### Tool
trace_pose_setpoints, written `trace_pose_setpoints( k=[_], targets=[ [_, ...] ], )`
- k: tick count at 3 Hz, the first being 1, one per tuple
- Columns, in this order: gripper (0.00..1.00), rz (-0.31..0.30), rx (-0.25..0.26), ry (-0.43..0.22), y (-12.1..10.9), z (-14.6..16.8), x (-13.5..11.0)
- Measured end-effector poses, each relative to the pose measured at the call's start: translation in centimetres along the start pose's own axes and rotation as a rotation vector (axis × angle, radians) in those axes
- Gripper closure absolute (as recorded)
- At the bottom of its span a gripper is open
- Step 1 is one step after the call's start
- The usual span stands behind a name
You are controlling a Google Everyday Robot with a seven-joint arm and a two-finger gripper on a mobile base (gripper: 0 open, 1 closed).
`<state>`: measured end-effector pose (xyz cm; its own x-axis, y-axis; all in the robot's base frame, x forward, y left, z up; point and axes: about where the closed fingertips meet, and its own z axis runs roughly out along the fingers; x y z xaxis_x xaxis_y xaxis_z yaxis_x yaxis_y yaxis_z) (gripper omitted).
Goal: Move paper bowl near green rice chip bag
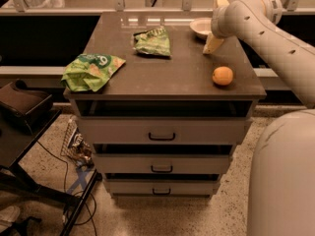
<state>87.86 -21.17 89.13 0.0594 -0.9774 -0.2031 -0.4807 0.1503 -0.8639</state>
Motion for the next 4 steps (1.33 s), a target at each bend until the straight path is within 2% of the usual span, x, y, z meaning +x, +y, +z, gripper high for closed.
trace_pose_setpoints(
  k=[1, 3, 4],
  targets=[
    [0.0, -0.001, 0.0, -0.002, 0.0, 0.0, -0.1],
    [0.0, -0.064, 0.131, 0.033, -4.0, 3.5, 1.5],
    [0.0, -0.064, 0.131, 0.033, -4.0, 3.5, 1.5]
  ],
)
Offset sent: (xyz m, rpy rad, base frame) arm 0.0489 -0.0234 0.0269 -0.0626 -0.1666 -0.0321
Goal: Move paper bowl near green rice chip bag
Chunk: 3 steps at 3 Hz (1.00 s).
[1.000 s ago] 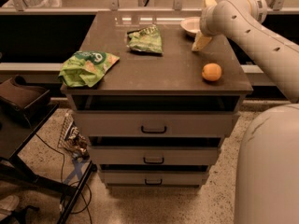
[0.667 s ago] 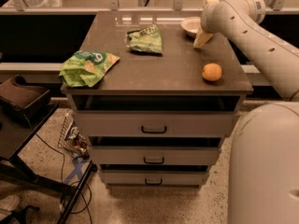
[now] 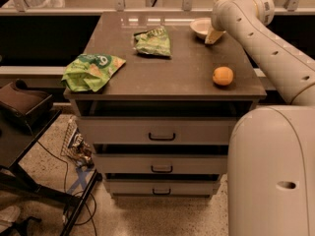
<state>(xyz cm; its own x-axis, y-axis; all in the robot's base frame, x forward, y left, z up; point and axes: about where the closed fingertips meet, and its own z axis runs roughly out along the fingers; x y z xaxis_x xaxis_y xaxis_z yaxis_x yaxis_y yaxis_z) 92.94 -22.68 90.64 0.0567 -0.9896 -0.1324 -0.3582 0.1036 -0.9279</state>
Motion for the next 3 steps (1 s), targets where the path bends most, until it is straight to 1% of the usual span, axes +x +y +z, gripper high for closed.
trace_pose_setpoints(
  k=[1, 2, 3],
  targets=[
    [0.17, 0.008, -0.022, -0.005, 1.1, 0.9, -0.17],
    [0.48, 0.009, -0.028, -0.007, 1.5, 1.22, -0.33],
    [0.72, 0.009, -0.031, -0.009, 1.7, 1.37, -0.43]
  ],
)
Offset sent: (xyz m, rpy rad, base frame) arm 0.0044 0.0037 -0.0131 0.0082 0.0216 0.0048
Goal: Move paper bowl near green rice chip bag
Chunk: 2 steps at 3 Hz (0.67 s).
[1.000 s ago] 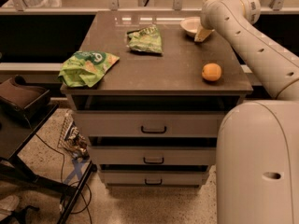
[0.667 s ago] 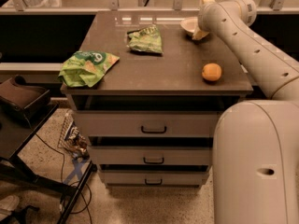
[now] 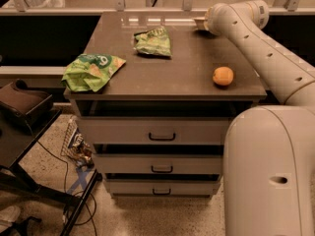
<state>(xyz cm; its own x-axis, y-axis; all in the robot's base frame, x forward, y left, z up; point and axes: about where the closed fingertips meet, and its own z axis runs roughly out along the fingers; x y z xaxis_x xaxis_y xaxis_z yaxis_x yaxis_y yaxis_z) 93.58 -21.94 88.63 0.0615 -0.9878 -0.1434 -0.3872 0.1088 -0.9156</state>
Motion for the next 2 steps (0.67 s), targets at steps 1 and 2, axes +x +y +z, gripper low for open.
trace_pose_setpoints(
  k=[1, 2],
  targets=[
    [0.95, 0.0, -0.003, -0.001, 0.23, 0.17, -0.1],
    [1.0, 0.0, -0.006, -0.002, 0.39, 0.29, -0.19]
  ],
)
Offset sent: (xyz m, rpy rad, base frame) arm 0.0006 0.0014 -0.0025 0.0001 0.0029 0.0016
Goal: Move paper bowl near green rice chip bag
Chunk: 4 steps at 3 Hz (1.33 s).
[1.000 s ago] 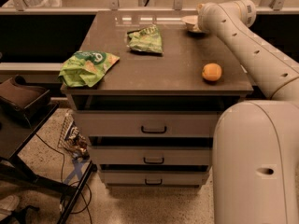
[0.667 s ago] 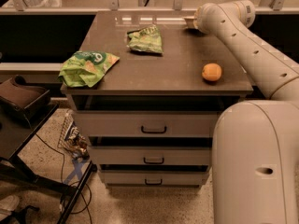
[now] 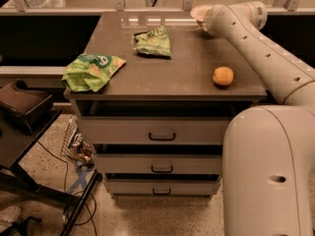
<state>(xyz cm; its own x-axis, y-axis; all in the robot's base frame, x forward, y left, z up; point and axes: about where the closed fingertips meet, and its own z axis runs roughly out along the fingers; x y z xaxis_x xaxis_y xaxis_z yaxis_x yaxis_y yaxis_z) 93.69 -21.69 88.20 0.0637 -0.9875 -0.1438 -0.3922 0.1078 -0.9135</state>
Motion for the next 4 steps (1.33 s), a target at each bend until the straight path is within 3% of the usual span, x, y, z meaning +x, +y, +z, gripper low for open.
trace_pose_setpoints(
  k=[2, 3, 4],
  targets=[
    [1.0, -0.063, 0.03, -0.009, -2.4, -1.2, -1.5],
    [1.0, -0.097, 0.034, -0.046, -4.0, -5.3, -3.0],
    [1.0, -0.094, 0.01, -0.124, -4.3, -11.2, -5.2]
  ],
)
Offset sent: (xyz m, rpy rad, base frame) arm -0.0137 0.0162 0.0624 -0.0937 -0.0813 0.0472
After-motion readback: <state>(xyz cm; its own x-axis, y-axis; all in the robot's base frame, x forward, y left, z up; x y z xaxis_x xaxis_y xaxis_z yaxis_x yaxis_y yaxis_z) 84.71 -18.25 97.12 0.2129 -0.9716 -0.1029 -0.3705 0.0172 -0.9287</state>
